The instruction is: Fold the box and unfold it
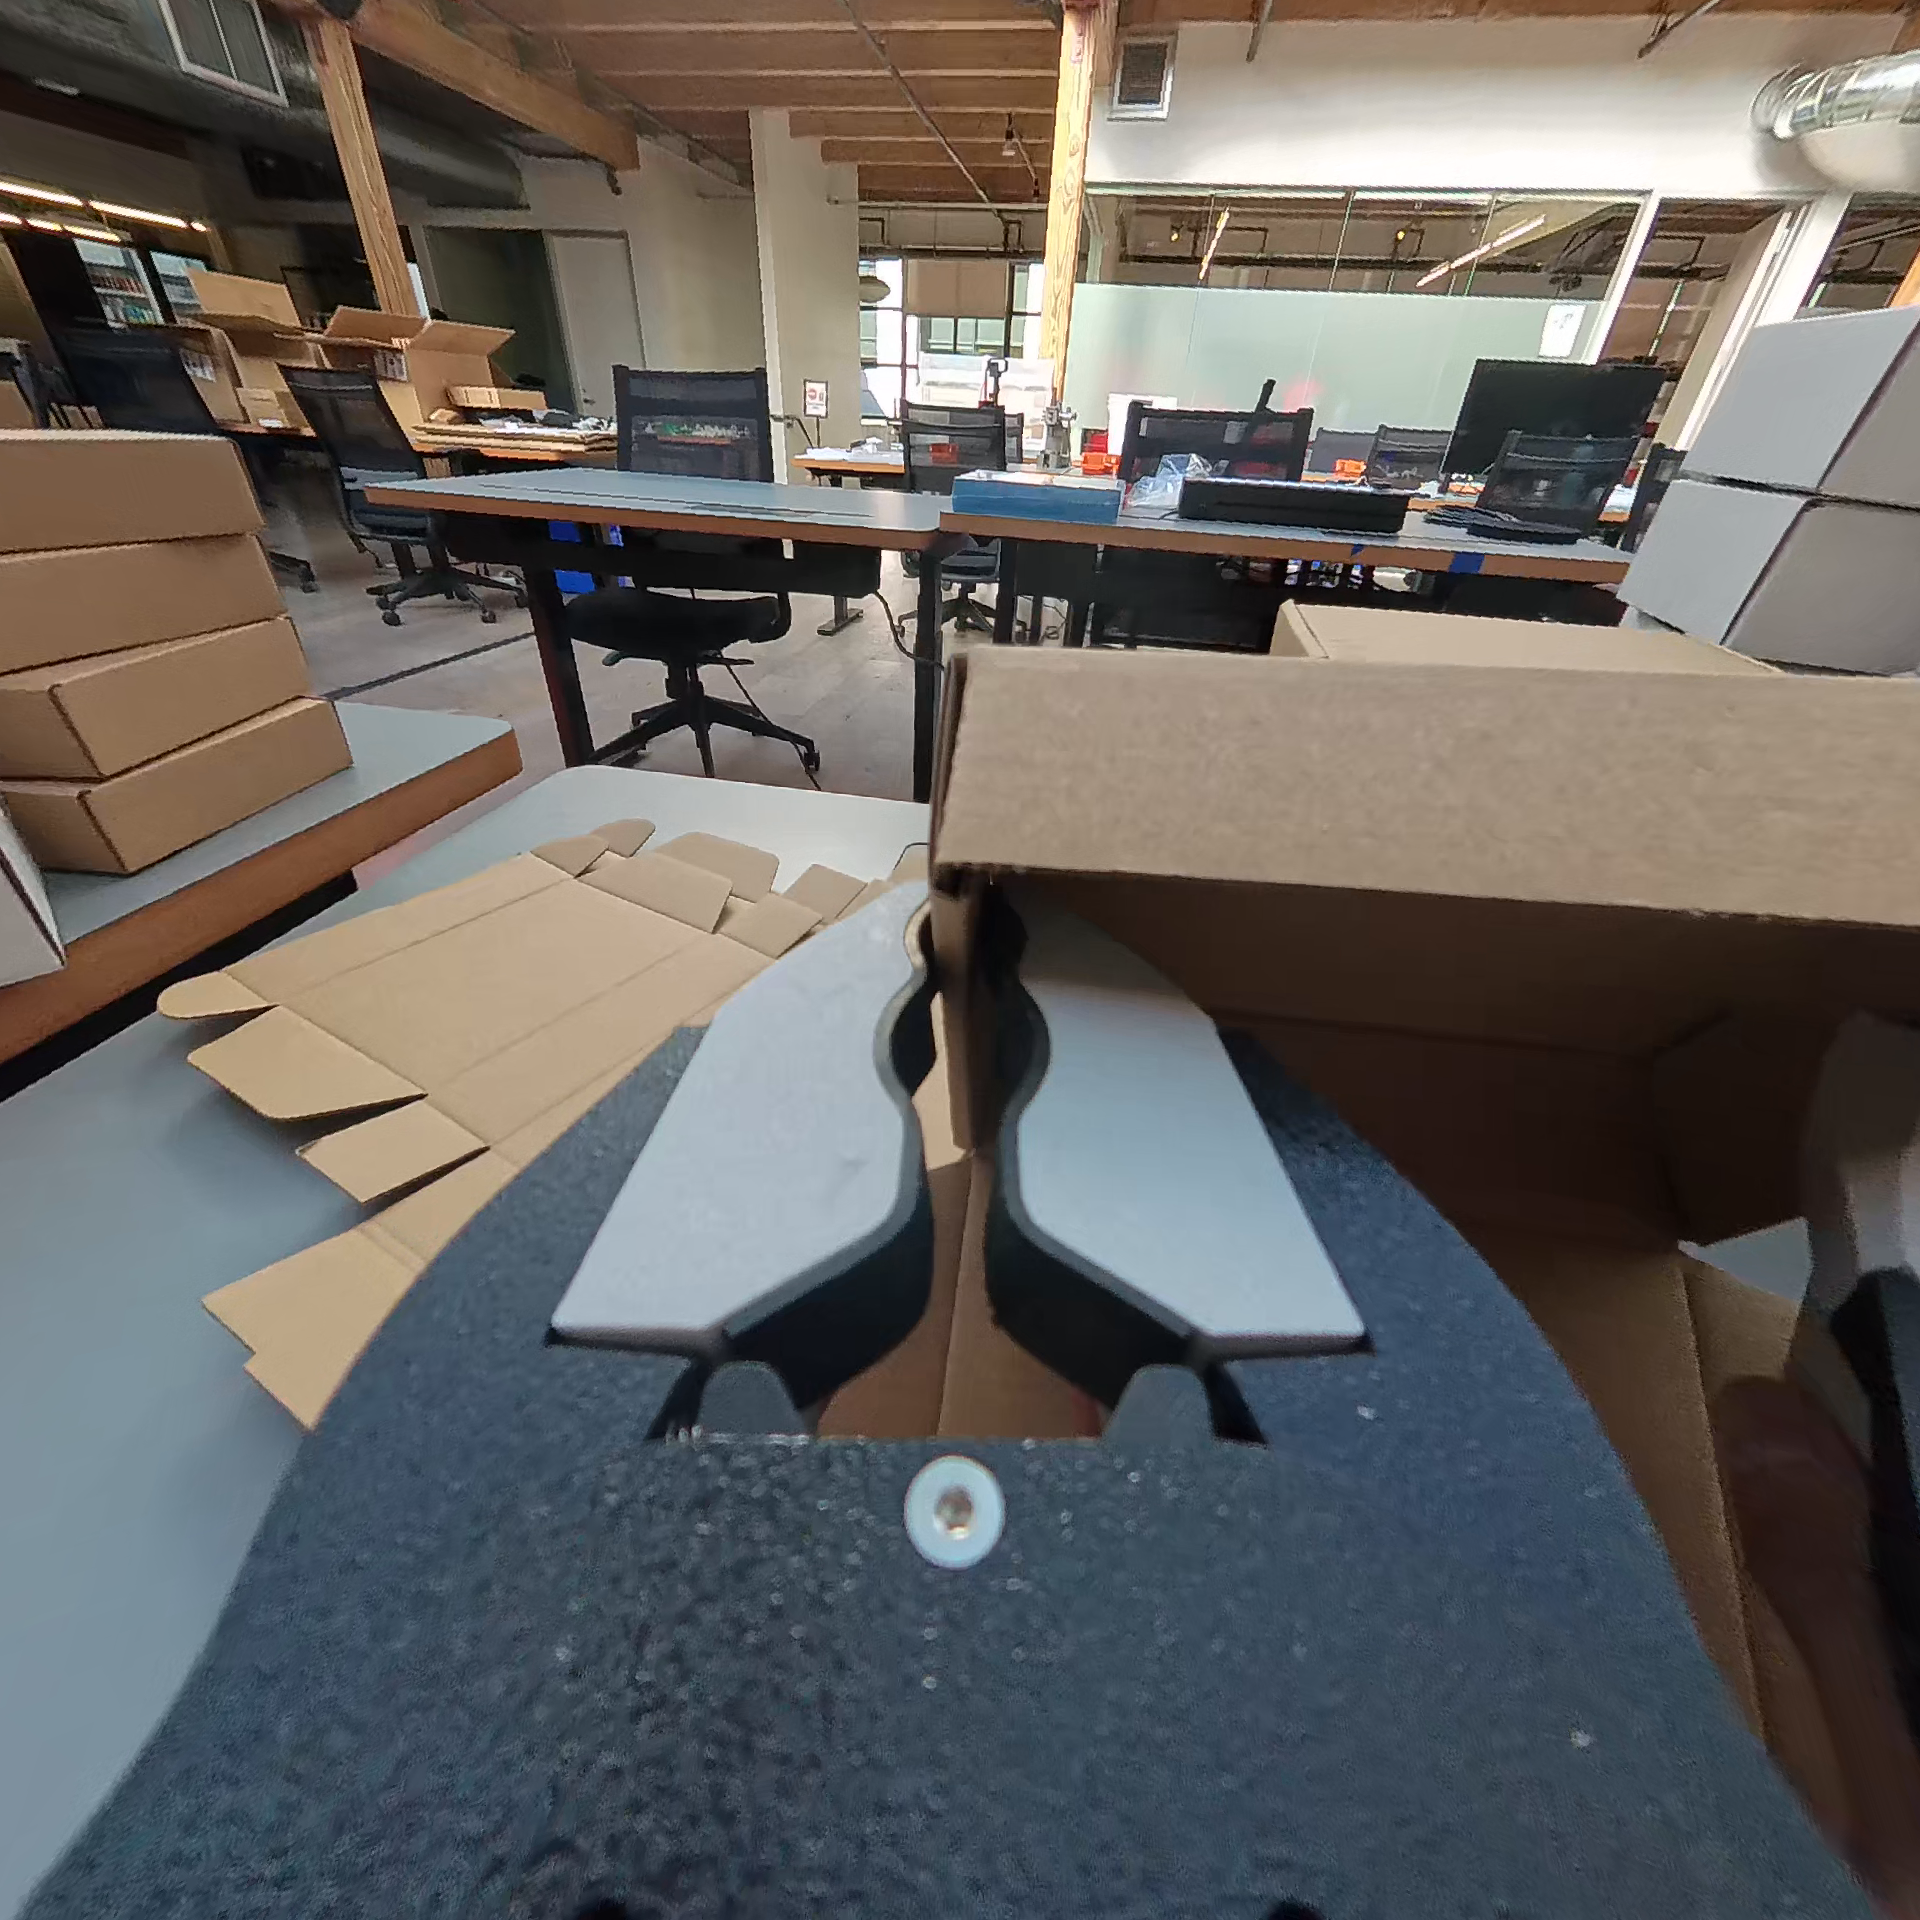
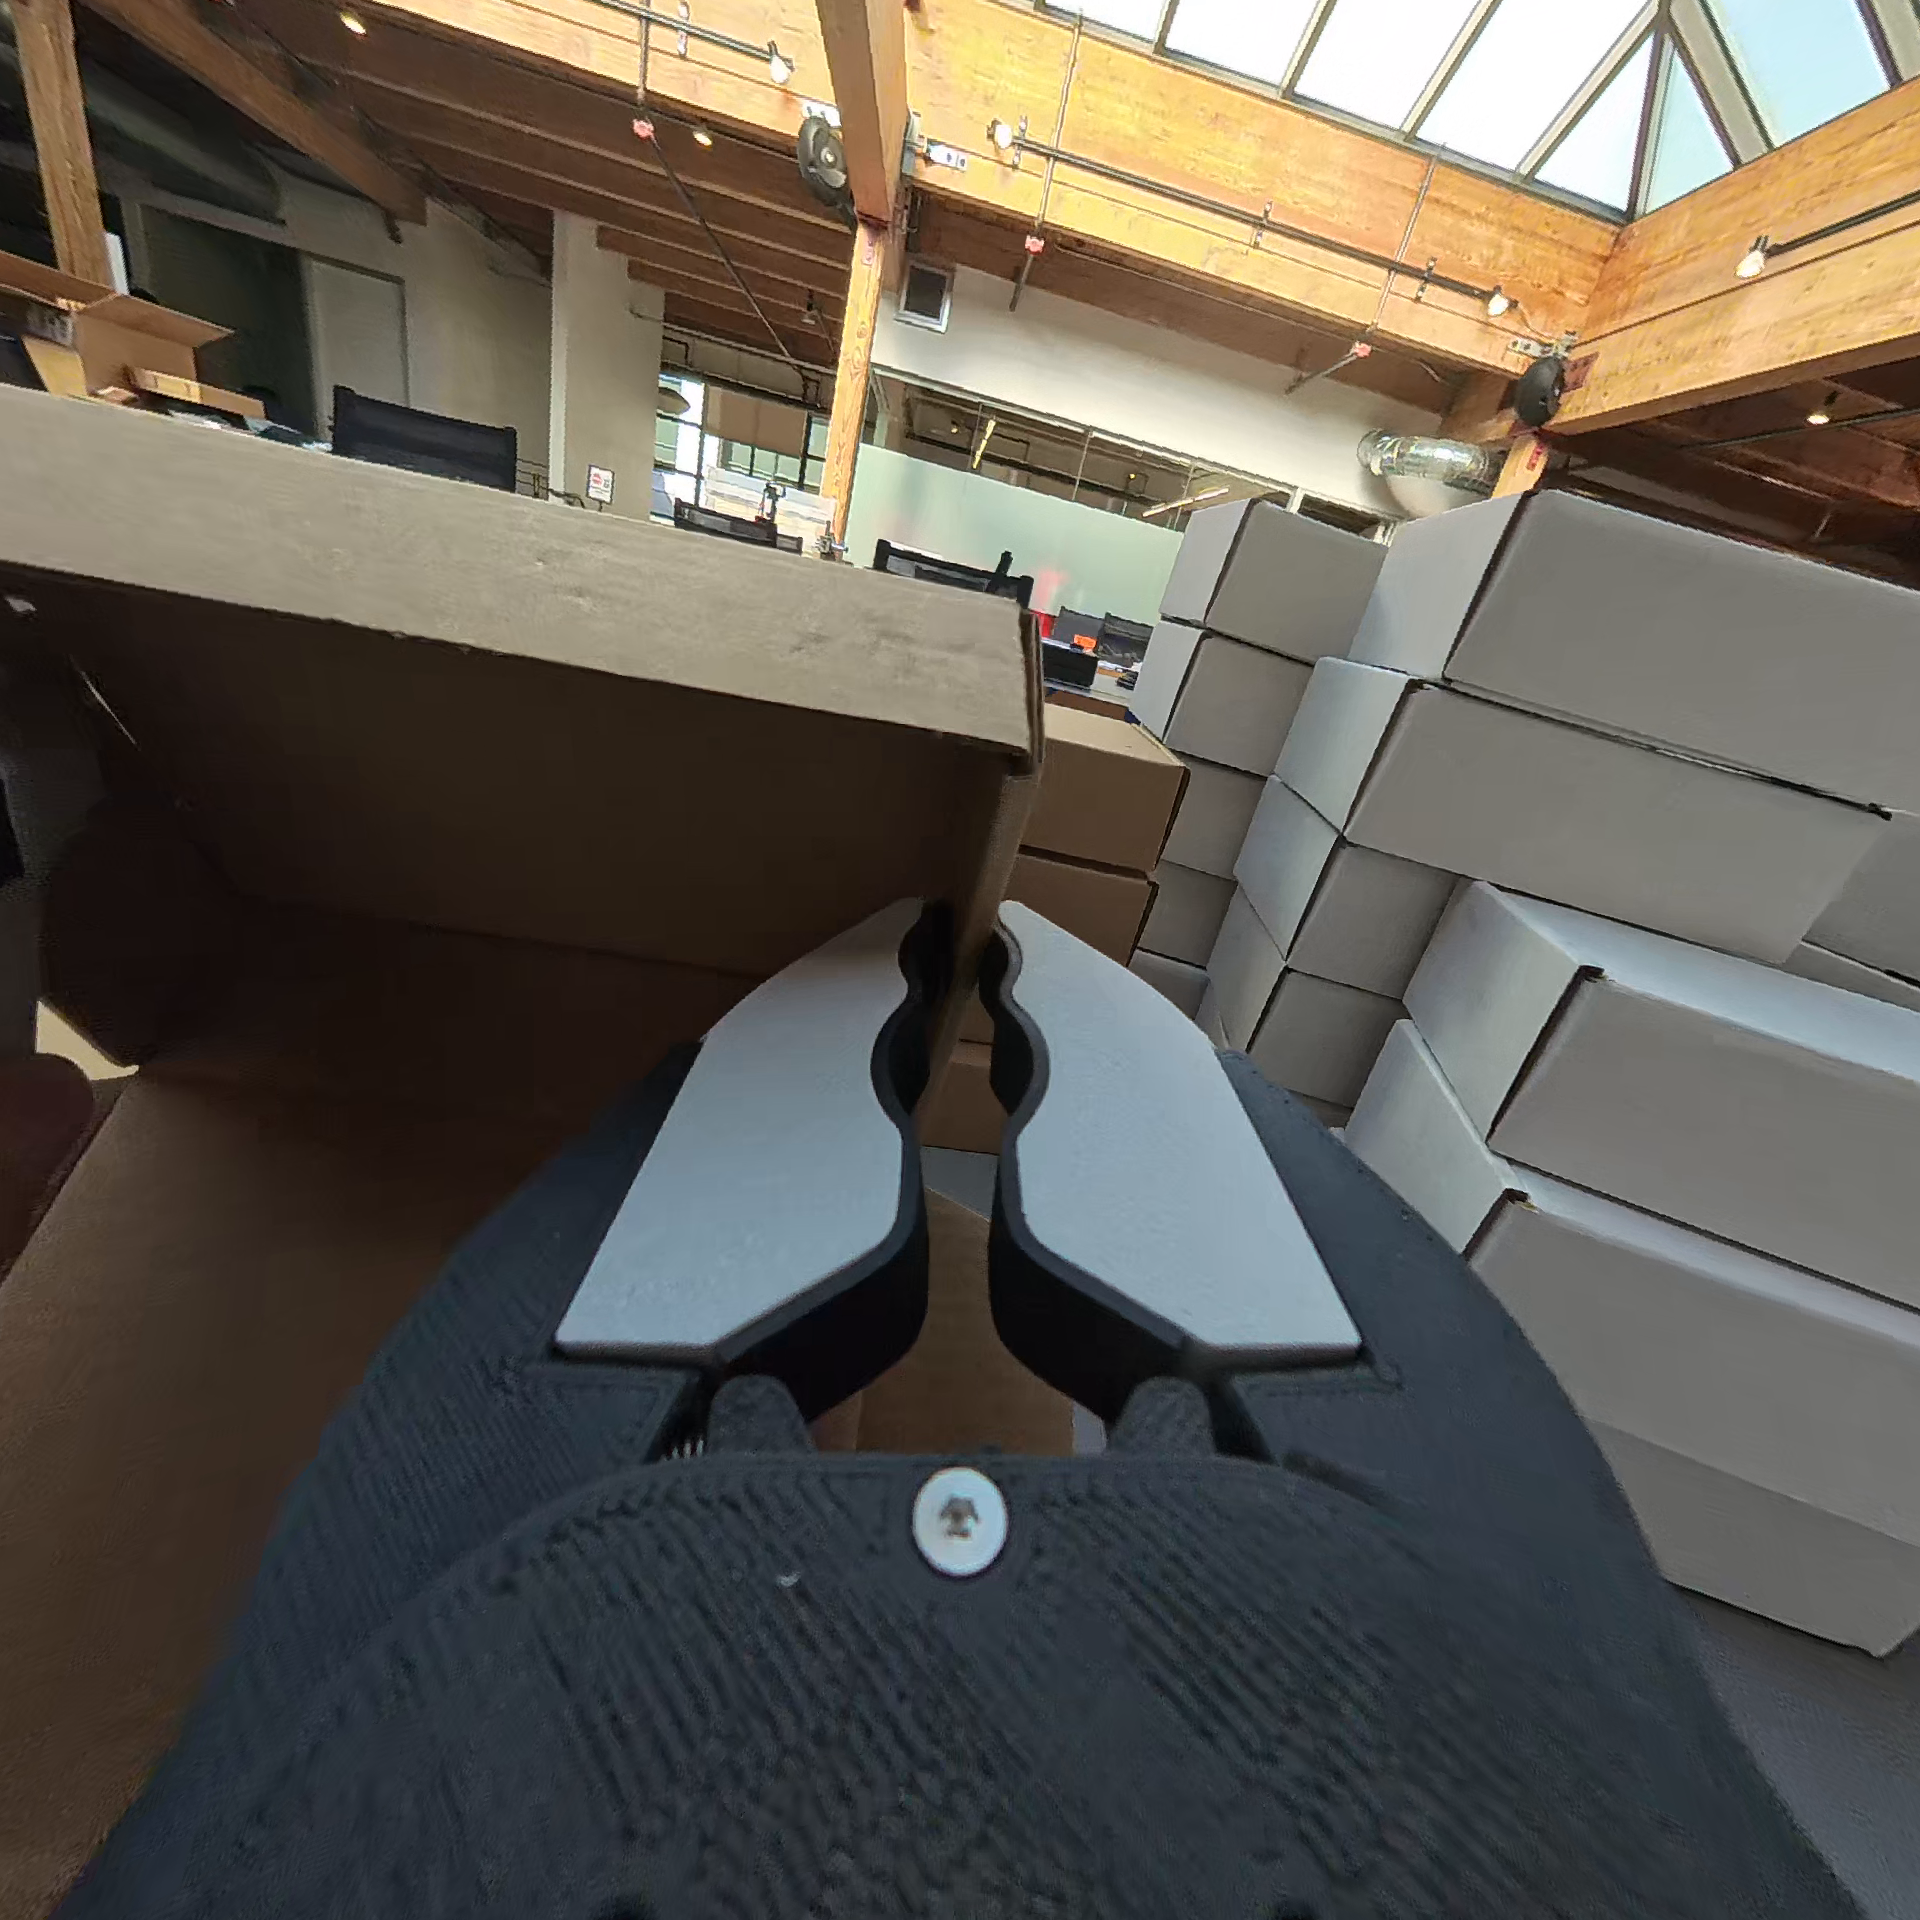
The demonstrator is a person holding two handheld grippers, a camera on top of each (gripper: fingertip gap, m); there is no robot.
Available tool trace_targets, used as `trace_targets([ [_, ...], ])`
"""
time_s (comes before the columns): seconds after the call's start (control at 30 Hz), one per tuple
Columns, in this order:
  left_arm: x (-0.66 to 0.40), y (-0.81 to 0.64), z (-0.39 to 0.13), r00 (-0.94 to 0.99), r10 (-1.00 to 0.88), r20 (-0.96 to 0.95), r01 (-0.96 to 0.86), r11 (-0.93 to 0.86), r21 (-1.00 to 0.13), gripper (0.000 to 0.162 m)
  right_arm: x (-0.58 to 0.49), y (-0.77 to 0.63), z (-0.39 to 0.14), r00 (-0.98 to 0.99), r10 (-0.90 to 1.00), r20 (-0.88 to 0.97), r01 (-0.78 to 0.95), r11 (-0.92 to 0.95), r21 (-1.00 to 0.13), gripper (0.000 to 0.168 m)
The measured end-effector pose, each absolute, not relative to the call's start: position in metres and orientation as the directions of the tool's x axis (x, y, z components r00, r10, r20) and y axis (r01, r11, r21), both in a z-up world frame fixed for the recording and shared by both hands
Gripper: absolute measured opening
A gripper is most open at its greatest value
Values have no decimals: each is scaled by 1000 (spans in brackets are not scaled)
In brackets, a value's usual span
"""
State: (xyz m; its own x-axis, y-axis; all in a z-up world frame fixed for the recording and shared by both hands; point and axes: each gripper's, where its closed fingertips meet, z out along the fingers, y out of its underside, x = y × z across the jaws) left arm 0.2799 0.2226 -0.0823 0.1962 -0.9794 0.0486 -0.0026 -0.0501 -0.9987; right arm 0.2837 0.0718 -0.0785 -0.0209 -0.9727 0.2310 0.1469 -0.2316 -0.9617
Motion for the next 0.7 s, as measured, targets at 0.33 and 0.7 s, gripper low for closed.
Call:
trace_targets([
  [0.33, 276, 230, -94, 117, -989, 93, -133, -109, -985, 5, 268, 83, -69, 164, -952, 259, 193, -226, -955, 9],
  [0.7, 284, 242, -96, -152, -976, 158, -316, -104, -943, 5, 217, 65, -26, 392, -861, 323, 217, -255, -942, 71],
])
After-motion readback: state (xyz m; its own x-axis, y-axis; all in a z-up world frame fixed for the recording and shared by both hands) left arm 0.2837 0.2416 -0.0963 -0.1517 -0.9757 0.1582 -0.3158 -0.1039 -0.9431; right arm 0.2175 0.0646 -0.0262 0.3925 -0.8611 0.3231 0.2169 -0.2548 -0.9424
